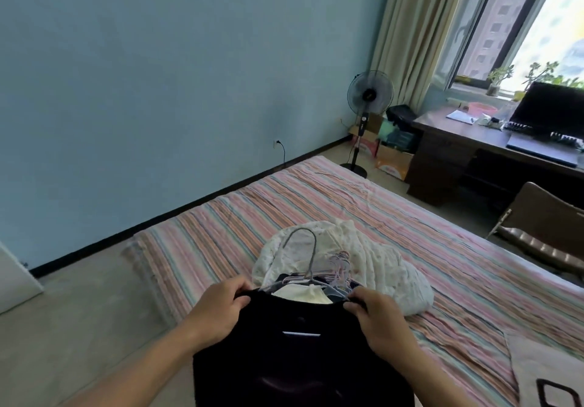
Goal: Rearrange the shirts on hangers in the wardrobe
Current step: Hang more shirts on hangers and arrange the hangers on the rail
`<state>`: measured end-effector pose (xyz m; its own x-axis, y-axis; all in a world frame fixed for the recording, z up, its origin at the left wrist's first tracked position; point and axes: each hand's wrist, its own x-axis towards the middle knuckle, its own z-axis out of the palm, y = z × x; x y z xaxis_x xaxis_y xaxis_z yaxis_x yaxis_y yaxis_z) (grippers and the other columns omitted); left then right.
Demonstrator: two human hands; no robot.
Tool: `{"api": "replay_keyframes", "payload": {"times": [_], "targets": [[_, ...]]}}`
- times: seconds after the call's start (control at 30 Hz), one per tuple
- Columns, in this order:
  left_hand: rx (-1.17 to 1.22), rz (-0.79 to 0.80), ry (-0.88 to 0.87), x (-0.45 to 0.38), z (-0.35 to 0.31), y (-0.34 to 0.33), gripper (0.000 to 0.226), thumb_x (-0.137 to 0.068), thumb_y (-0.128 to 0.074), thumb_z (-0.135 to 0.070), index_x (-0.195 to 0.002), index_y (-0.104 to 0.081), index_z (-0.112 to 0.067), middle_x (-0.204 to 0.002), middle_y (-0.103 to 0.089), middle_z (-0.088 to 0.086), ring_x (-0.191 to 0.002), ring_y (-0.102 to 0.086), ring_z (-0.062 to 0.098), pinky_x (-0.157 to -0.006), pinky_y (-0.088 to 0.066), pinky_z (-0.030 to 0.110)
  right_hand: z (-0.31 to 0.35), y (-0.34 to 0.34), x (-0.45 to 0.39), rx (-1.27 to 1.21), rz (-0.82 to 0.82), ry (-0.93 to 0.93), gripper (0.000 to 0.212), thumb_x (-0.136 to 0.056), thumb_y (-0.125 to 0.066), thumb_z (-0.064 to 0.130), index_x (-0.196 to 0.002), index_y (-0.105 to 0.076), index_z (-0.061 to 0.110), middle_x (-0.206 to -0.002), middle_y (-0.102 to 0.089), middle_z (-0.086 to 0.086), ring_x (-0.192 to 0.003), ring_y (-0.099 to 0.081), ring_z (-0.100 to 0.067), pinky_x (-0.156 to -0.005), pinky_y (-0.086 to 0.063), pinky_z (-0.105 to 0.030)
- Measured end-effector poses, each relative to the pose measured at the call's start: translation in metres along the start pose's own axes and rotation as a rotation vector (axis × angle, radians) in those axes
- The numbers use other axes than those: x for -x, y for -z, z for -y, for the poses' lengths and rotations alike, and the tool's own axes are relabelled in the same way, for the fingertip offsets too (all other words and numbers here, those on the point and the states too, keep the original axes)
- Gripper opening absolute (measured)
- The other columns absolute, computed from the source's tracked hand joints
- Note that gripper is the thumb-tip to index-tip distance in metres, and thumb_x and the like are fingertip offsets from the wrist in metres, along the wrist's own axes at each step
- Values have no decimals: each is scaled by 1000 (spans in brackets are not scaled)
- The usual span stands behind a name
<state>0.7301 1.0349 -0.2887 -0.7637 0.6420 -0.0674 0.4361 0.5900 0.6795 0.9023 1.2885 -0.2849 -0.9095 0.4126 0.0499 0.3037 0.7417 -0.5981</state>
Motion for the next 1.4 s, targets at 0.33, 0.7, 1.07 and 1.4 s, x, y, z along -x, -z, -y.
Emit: {"api": "replay_keyframes", "payload": {"times": [0.33, 0.7, 1.07, 1.4], "targets": [[118, -391, -148, 153, -43, 128, 22, -87, -73, -12, -74, -70, -30, -74, -71, -17, -72, -67, 2, -65, -45, 9, 153, 72, 57, -127, 133, 286, 12, -96, -64, 25, -96, -76, 25, -88, -73, 14, -85, -66, 0, -79, -50, -20], [73, -689, -183, 269, -64, 230, 25, -88, -72, -16, -82, -70, -41, -72, -70, -15, -70, -66, 4, -65, -45, 9, 268, 94, 58, -178, 35, 614, 15, -91, -70, 25, -86, -69, 39, -84, -71, 17, -82, -66, -3, -73, -47, -18], [-33, -964, -97, 357, -60, 272, 16, -96, -61, -25, -86, -70, -34, -79, -70, -9, -79, -66, 9, -70, -47, 16, 389, 61, 43, -381, 229, 878, 19, -93, -65, 16, -78, -72, 25, -73, -70, 9, -70, -64, -4, -64, -46, -16], [-141, -1265, 152, 445, -69, 268, 19, -95, -62, -13, -83, -73, -23, -80, -70, -5, -79, -65, 9, -73, -48, 23, 473, 16, 66, -463, 475, 1086, 15, -93, -67, 19, -81, -75, 22, -74, -72, 2, -73, -67, -18, -72, -53, -38]]}}
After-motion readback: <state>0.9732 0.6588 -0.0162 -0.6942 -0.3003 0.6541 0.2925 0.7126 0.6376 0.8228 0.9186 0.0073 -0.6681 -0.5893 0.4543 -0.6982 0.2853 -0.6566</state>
